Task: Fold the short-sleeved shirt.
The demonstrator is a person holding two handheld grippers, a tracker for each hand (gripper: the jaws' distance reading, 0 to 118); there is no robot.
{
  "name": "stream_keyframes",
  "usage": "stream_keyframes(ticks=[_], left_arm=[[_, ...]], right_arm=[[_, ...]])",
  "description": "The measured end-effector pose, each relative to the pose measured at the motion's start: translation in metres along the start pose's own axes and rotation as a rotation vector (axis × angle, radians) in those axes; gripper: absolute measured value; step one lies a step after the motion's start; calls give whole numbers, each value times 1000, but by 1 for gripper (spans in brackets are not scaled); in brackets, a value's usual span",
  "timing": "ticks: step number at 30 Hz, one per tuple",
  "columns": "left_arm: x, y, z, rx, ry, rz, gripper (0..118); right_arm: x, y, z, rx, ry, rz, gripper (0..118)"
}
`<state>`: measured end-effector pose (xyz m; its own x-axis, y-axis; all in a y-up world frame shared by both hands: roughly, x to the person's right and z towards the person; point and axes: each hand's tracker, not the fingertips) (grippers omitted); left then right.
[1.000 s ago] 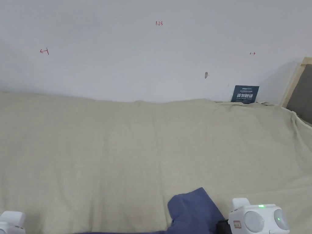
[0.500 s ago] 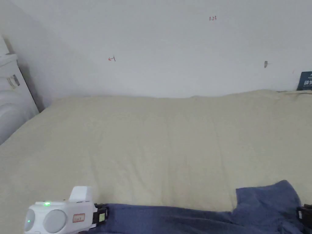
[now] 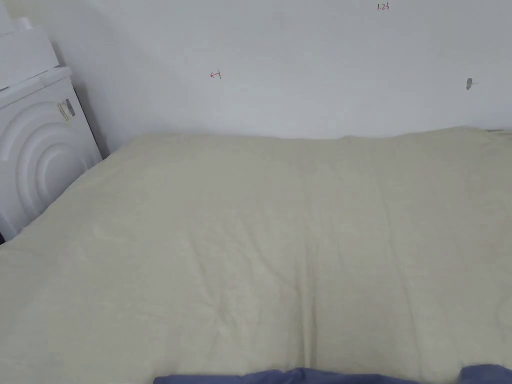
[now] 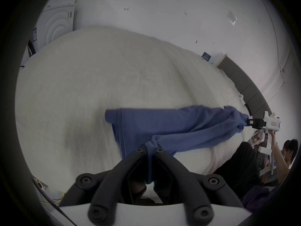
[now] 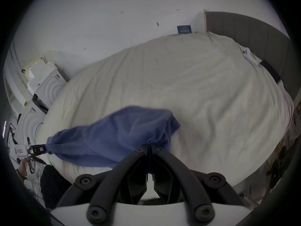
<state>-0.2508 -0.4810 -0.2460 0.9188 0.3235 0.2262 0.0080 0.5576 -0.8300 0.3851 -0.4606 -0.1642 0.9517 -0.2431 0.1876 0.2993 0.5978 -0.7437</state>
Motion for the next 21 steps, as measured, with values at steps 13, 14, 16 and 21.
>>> stream_keyframes(ticks=[13,14,16,21], left_arm=[[24,10,96,380,237,-227,78],[34,19,115,437,218,-206,82],[56,31,148,558,167,-168,100],[110,44,177,723,8,-106,115]], right_arm=[[-27,3,75,310,-289,389,53],[-35,9,91,350,-264,378,58],[-52,22,113,388,-150,336,74],[-108,33,146,551,15,297,75]])
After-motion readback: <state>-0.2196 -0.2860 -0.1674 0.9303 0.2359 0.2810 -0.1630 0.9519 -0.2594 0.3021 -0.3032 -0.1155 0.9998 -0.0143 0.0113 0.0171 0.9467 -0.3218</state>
